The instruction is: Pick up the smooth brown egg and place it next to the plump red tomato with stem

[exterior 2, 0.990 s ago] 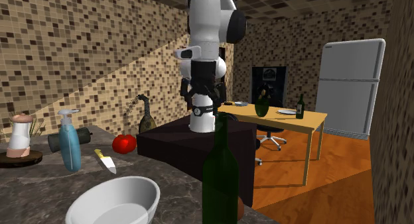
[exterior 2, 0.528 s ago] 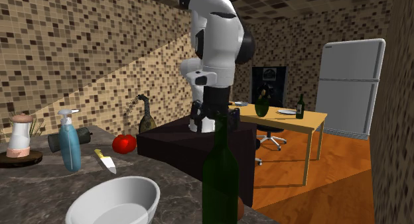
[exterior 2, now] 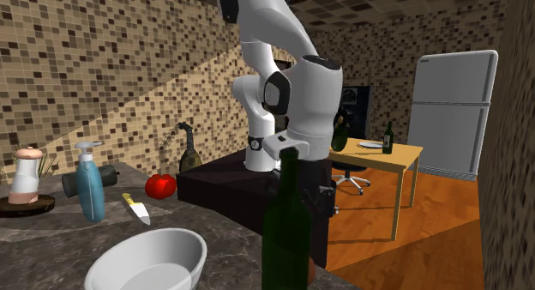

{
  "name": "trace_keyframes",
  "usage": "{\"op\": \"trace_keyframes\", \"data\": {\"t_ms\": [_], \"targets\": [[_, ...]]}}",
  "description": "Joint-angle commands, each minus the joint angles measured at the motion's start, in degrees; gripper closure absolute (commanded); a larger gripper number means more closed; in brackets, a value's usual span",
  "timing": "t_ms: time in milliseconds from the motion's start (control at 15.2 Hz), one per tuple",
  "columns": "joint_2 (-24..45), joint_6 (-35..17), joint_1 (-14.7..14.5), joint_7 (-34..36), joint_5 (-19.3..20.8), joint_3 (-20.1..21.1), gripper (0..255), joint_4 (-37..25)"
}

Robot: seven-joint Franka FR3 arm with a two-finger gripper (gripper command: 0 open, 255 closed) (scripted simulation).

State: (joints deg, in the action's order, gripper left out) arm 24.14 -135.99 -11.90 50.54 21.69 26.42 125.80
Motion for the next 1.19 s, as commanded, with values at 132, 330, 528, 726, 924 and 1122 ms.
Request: {"op": "trace_keyframes", "data": {"t_ms": [132, 330, 528, 726, 924, 1122], "targets": [[9.6, -0.7, -5.2, 4.7, 5.0, -3.1, 0, -7.2], [13.0, -1.0, -6.9, 5.8, 6.4, -4.3, 0, -9.8], [14.7, -2.6, -7.3, 6.4, 7.5, -5.2, 0, -9.9], [16.8, -4.4, -7.9, 7.2, 8.7, -6.4, 0, -10.1], [16.8, -4.4, -7.9, 7.2, 8.7, -6.4, 0, -10.1], [16.8, -4.4, -7.9, 7.2, 8.7, -6.4, 0, -10.1]]}}
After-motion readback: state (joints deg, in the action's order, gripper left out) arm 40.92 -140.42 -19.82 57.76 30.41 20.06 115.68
